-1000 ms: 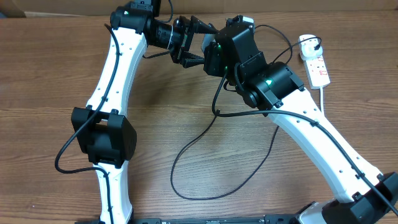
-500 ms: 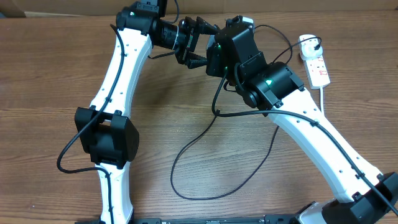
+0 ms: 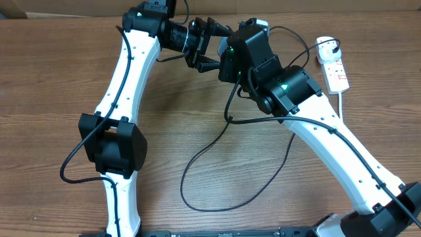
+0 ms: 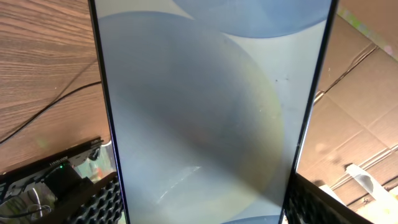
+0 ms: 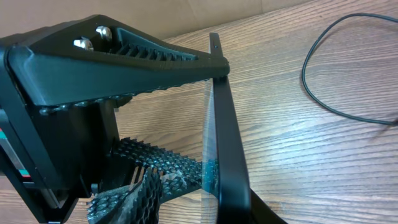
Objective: Plug charger to phone and switch on socket
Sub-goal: 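Close the right gripper on the phone's edge beside the left gripper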
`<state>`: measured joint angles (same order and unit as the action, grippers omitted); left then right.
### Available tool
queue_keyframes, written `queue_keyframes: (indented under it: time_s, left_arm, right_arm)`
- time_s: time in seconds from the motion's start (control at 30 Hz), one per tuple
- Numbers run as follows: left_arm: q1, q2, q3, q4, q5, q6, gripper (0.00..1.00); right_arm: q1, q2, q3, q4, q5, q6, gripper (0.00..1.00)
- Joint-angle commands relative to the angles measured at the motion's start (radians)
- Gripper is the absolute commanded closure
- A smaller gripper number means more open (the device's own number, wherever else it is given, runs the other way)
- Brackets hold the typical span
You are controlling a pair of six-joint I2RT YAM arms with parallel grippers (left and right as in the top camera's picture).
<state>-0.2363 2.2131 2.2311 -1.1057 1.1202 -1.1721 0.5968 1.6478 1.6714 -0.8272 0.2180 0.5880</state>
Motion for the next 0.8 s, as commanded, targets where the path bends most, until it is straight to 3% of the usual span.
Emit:
queue_keyframes:
  time_s: [0.0, 0.77]
  left_arm:
    - [-0.007, -0.035, 0.023, 0.007, 0.021, 0.034, 0.29]
    - [-0.015, -0.035, 0.023, 0.007, 0.026, 0.050, 0.28]
  right_arm:
    - [-0.003, 0.012, 0.023, 0.006, 0.018, -0.020, 0.67]
    - [-0.003, 0.017, 0.023, 0.023, 0.018, -0.021, 0.76]
